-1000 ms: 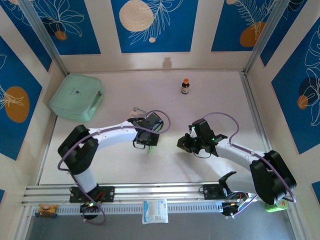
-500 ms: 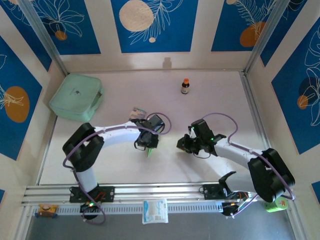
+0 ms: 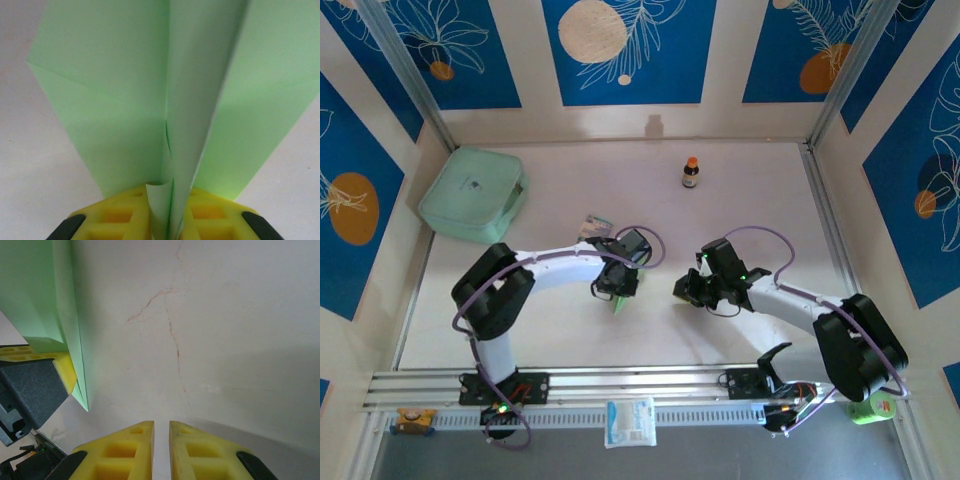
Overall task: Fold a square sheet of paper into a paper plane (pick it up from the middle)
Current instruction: Turn over a paper plane at the center of the table.
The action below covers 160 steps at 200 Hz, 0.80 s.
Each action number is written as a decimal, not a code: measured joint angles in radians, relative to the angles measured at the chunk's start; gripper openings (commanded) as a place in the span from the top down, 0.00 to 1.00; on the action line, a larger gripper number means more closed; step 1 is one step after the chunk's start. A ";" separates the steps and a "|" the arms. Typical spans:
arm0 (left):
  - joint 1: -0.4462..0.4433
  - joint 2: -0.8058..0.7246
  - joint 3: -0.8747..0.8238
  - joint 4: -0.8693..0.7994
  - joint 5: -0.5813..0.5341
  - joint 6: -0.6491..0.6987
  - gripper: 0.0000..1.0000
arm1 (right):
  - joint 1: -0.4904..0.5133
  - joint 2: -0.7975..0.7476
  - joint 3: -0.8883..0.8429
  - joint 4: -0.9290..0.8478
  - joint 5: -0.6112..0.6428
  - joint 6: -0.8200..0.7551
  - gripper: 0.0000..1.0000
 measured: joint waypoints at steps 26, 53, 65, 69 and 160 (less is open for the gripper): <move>-0.001 0.010 0.006 -0.001 0.000 0.000 0.80 | 0.000 0.001 0.000 0.002 0.000 0.000 0.84; -0.005 0.023 0.021 -0.006 0.000 -0.001 0.79 | 0.000 0.001 0.000 0.002 0.000 0.000 0.84; -0.008 0.028 0.028 -0.012 0.000 -0.002 0.78 | 0.000 0.001 0.000 0.002 0.000 0.000 0.84; -0.008 0.031 0.032 -0.015 -0.001 -0.003 0.77 | 0.000 0.001 0.000 0.002 0.000 0.000 0.84; -0.059 0.123 0.165 -0.116 -0.057 -0.166 0.67 | -0.008 -0.016 0.000 0.000 0.000 0.000 0.84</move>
